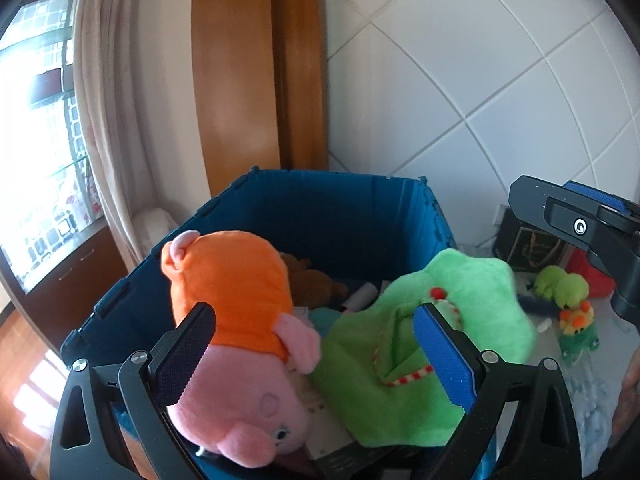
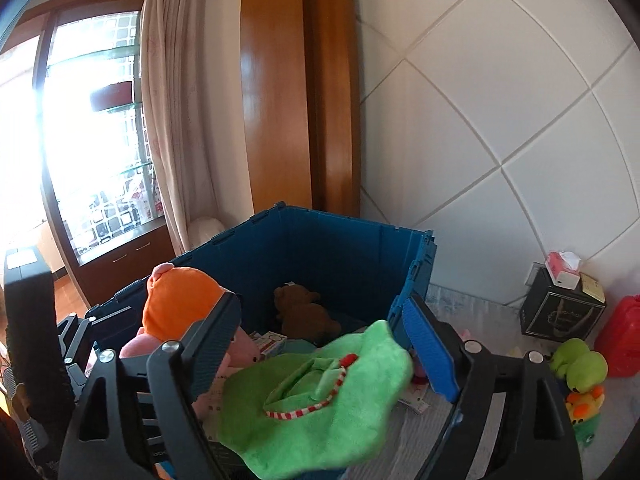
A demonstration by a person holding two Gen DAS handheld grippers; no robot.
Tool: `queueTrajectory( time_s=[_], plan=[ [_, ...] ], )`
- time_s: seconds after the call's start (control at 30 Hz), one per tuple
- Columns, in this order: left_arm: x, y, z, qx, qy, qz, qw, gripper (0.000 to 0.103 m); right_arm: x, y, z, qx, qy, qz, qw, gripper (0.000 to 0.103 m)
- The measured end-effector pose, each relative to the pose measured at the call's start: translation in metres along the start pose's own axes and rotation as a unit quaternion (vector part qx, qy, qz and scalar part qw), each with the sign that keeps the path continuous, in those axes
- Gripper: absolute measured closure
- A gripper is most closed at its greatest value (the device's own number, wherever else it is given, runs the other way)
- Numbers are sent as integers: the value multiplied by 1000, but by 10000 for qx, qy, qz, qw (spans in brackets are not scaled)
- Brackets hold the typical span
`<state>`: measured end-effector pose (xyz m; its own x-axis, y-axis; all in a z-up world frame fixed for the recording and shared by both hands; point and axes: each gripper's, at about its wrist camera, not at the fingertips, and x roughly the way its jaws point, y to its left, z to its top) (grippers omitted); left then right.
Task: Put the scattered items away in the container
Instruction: 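Carry both plush toys over the blue crate and open both tools, then withdraw both tools from the crate back toward the table items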
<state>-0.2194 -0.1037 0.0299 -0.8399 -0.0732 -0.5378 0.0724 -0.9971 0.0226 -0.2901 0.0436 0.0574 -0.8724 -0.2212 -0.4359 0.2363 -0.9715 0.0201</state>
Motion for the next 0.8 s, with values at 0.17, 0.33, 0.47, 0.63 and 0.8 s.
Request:
queueTrajectory(
  time_s=[0.17, 0.33, 0.47, 0.63, 0.8],
  plan=[
    [-13, -40, -1, 81, -64, -55, 9999, 2, -22, -32, -12, 86, -85, -129, 9998, 4],
    [-17, -81, -1, 175, -105, -125, 9997, 2, -44, -77, -28, 294, -118, -374, 9988, 0],
    [-24, -129, -5, 196, -125, -235, 9995, 2, -64, -121, -45, 377, -128, -524, 9978, 0],
    [-23, -191, -11, 180, 34, -447, 9988, 2, -88, -183, -72, 475, -16, -744, 9961, 0],
    [-5, -249, -25, 421, 415, -631, 9963, 2, -110, -242, -100, 684, 108, -1094, 9916, 0]
  ],
)
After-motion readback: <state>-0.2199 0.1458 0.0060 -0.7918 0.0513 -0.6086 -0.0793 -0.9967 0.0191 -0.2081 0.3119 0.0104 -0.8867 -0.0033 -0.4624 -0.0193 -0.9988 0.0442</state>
